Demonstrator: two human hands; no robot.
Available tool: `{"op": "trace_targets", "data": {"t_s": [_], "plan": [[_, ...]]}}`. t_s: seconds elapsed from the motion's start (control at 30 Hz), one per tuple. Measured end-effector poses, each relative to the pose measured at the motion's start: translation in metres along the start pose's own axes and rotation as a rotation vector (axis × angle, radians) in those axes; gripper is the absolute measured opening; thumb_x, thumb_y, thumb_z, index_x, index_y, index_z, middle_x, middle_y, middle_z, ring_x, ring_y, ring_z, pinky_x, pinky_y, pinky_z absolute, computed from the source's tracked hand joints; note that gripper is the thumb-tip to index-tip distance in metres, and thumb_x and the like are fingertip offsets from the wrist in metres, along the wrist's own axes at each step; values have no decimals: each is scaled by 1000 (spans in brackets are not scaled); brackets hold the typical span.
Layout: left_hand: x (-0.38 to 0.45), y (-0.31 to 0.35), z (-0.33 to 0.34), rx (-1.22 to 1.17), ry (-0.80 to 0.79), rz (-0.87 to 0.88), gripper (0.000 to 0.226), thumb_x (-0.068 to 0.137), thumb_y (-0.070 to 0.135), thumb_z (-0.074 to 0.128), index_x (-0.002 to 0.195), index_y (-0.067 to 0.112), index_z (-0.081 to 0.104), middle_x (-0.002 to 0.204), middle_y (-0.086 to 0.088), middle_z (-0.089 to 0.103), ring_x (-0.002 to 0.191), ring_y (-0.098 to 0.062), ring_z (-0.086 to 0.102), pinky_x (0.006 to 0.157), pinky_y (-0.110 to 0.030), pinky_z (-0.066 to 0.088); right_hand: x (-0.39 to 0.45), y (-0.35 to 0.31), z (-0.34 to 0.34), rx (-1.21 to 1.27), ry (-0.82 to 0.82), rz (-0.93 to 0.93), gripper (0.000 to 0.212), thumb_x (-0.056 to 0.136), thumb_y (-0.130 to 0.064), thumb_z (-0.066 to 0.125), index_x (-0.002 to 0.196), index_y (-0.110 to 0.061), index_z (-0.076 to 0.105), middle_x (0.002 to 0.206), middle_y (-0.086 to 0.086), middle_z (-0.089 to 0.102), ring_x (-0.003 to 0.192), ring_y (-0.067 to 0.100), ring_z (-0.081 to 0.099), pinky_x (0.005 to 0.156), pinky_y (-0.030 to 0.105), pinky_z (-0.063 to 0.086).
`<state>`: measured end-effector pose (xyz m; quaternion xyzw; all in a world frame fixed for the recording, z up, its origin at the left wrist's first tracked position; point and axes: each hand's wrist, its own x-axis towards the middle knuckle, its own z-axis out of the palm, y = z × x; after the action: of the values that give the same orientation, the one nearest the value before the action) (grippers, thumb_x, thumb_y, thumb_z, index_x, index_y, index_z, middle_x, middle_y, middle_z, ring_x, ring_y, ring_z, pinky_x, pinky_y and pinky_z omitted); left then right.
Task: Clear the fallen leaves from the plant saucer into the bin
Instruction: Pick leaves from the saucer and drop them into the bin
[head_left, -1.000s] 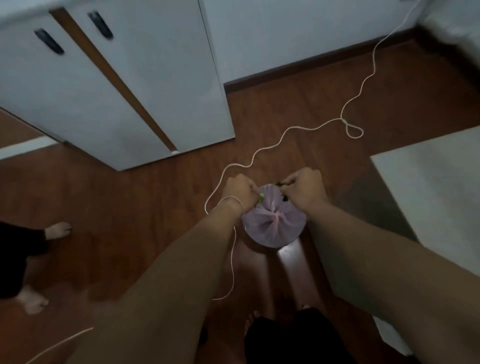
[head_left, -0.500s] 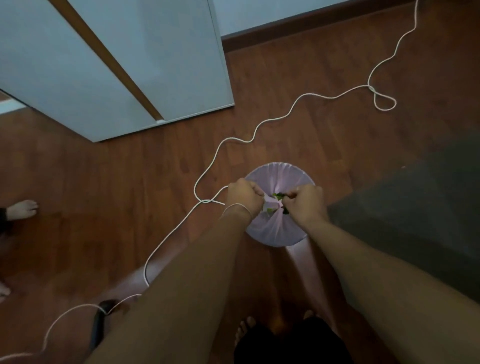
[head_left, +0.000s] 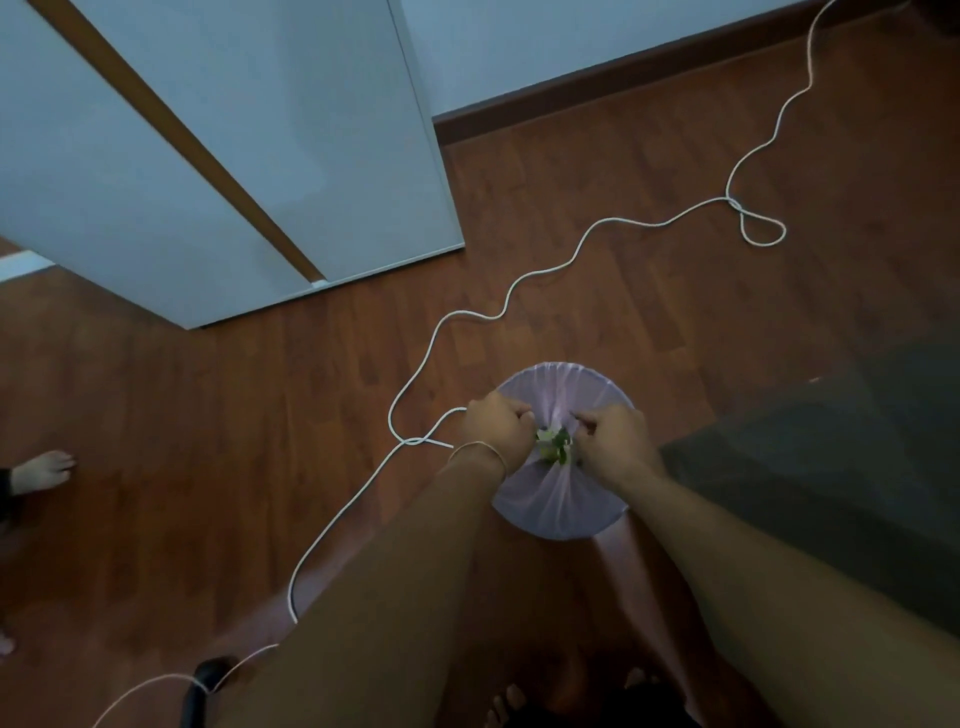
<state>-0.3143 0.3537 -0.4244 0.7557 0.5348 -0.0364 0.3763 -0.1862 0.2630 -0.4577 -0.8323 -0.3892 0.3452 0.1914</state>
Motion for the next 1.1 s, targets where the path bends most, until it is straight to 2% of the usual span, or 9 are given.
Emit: {"op": "trace_targets", "data": {"t_s": [0.1,0.23,0.33,0.47,0.57,0.67,0.73,0.9,1.1], "plan": [[-2,6,1,62,-68,70,48,75,33,39,91,4,73,101,-20,73,98,-39,64,86,-38,51,-3,3,-5,-4,-21,4,28,86,-16,56,58,-21,56,56,-3,54,60,23,54,60,29,38],[-6,14,-2,95,-76,103,45,84,31,40,97,2,72,106,-21,72,102,-38,63,89,-39,49,-6,4,-9,27,-40,6,34,82,-10,57,53,-21,43,54,-4,48,58,21,49,59,27,31],[-11,21,-13,107,-54,102,30,90,22,49,98,3,71,107,-22,71,104,-41,62,92,-43,50,-7,2,-14,76,-49,-3,17,85,-14,55,73,-16,67,68,4,61,65,20,53,64,27,36],[-29,44,-43,210,-57,175,32,94,23,43,113,9,65,114,-22,68,108,-43,60,92,-43,49,-18,-19,-37,51,-11,-68,17,84,-26,51,75,-19,63,70,0,62,69,20,59,65,28,40],[-47,71,-79,299,-69,223,42,98,27,40,131,5,54,127,-22,63,117,-40,57,99,-40,45,-32,-53,-78,-29,12,-134,43,78,-31,41,107,-10,66,112,13,68,105,30,63,88,34,47],[-71,111,-131,372,-56,274,47,95,35,34,120,3,58,119,-22,65,112,-40,59,92,-40,44,-58,-101,-144,-115,18,-182,53,91,-31,43,136,-4,50,139,18,53,131,32,47,110,35,34],[-91,150,-172,420,-40,318,57,90,39,30,121,0,58,122,-24,63,115,-39,58,96,-39,42,-78,-133,-195,-138,87,-235,46,93,-26,48,133,-4,51,135,19,55,129,33,48,109,38,36],[-141,256,-259,473,61,446,51,98,30,43,140,3,43,134,-23,56,125,-37,51,106,-39,39,-144,-186,-329,-122,282,-260,48,90,-28,50,133,-7,52,128,18,58,122,33,54,105,41,43],[-211,363,-292,489,79,712,53,95,31,50,142,7,43,141,-17,52,132,-30,47,112,-36,34,-246,-180,-448,-86,477,-145,49,90,-28,50,135,-8,52,127,17,61,121,32,56,102,41,47]]}}
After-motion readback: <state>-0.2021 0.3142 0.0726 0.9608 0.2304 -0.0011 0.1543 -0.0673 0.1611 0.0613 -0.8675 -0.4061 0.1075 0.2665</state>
